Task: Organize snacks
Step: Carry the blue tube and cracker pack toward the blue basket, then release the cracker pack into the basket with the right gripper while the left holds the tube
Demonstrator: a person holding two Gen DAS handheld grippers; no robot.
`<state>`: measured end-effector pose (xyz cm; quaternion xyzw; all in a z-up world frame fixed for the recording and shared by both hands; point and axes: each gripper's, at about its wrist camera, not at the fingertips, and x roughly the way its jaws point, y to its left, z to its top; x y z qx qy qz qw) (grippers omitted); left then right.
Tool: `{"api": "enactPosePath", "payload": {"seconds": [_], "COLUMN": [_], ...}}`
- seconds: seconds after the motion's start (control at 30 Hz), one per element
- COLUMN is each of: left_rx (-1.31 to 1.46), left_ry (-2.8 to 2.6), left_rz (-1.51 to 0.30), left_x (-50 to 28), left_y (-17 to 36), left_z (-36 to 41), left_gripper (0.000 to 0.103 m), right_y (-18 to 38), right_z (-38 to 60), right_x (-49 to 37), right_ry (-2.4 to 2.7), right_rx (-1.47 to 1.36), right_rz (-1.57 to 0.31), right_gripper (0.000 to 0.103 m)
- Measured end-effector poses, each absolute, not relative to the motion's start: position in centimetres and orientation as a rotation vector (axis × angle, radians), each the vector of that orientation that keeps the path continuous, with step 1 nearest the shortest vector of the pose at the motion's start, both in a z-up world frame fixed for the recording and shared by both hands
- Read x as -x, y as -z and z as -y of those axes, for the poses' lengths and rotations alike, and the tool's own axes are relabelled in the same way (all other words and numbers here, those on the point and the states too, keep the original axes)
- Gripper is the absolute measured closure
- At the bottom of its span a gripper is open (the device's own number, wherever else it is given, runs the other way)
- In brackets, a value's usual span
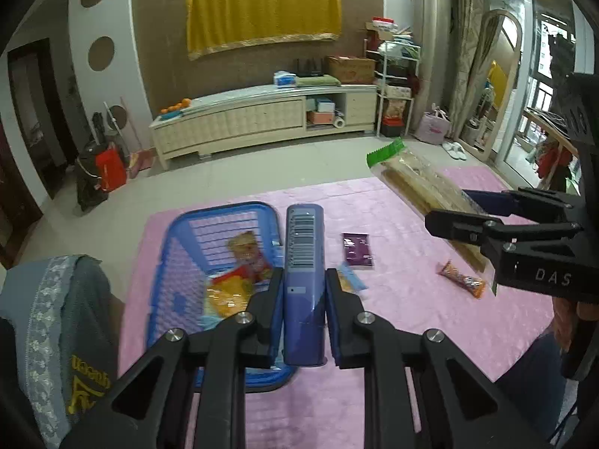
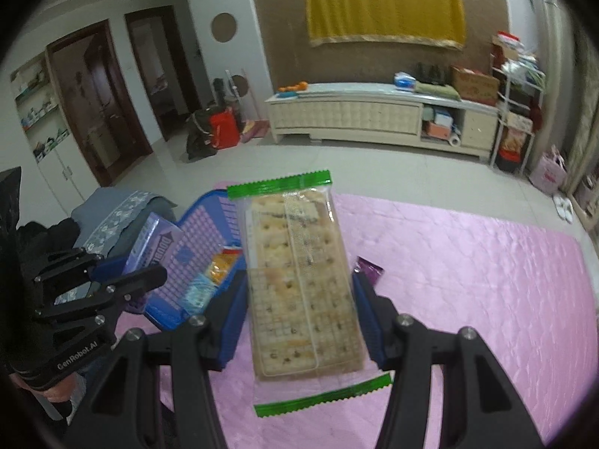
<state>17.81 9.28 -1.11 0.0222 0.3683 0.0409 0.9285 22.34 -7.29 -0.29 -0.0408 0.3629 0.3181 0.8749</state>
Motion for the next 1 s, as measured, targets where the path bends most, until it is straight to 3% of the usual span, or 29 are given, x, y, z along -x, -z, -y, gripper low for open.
{"api": "enactPosePath", "payload": {"seconds": [0.4,1.0], "left_rx": [-0.01,0.093], "left_ry": [-0.18,-0.285], "left_rz": [-0.725,-0.788], "left_x": [-16.3,-15.7], "left_y": [0.0,4.4], "left_z": [-17.1,-24.1], "left_gripper": [0.085,0.085], "right_y": [0.4,8.6], "right_z": [-1.5,-12.8], "right_x": [-22.0,-21.4], "right_ry": [-0.8,-1.02], "right_rx": [0.208,0.472], "right_rz": [-0.736,-0.852], "right_gripper": [0.044,0.044]}}
